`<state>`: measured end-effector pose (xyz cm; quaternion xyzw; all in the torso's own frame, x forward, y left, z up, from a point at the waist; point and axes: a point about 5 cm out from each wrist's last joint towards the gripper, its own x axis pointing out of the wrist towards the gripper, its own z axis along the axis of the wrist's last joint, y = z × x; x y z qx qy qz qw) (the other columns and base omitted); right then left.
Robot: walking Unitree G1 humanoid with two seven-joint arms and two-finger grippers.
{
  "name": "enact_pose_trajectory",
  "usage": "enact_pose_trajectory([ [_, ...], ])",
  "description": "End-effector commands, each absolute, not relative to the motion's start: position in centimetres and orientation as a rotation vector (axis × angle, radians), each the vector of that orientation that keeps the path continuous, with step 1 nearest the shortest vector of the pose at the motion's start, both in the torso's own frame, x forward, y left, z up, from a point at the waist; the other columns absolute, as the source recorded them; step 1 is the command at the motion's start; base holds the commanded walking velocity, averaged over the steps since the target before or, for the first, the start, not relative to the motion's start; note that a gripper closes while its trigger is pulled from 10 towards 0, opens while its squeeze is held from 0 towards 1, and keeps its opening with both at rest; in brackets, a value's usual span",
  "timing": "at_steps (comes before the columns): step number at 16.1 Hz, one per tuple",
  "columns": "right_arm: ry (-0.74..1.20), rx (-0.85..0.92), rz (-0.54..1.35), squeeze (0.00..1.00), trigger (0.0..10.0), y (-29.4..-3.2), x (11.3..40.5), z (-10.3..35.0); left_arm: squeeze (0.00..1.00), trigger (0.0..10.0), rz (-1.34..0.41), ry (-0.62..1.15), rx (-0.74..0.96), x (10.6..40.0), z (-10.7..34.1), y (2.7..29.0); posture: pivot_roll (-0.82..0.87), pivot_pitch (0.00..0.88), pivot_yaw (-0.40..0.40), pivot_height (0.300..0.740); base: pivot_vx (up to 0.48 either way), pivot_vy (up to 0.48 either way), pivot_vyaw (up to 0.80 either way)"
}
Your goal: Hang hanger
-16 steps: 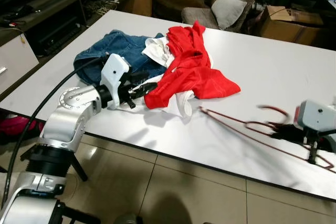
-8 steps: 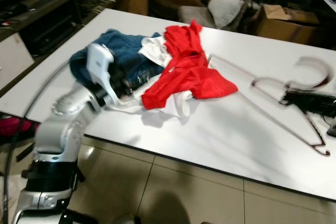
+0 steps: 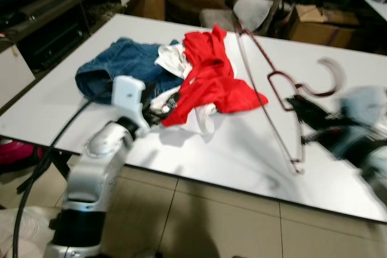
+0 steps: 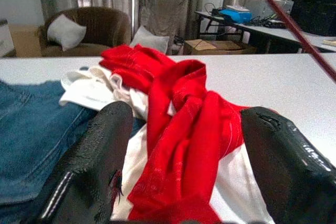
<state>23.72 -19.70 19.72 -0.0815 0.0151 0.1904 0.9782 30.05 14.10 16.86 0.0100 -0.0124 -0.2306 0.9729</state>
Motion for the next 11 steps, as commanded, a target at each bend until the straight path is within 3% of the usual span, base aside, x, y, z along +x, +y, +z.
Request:
enact_pose_trajectory([
  [1, 0.030, -0.136, 0.321, 0.00, 10.0, -19.0, 24.2, 19.4, 0.00, 10.0, -0.462, -0.001, 0.068, 30.0, 16.2, 14.0, -0.14, 0.000, -0.007, 0.740, 0.000, -0.292, 0.00],
  [4, 0.047, -0.053, 0.244, 0.00, 10.0, -16.5, 25.4, 17.9, 0.00, 10.0, -0.398, 0.049, 0.098, 29.5, 15.0, 15.9, -0.12, 0.000, -0.030, 0.740, 0.000, -0.303, 0.00],
  [7, 0.027, -0.144, 0.206, 0.00, 10.0, -16.3, 25.8, 17.8, 0.00, 10.0, -0.392, 0.049, 0.100, 29.4, 15.0, 15.3, -0.11, 0.000, -0.034, 0.740, 0.000, -0.304, 0.00],
  [11, 0.074, -0.069, 0.163, 0.00, 10.0, -16.3, 25.6, 16.9, 0.00, 10.0, -0.371, 0.076, 0.066, 28.9, 14.0, 15.6, -0.13, 0.000, -0.031, 0.740, 0.000, -0.299, 0.00],
])
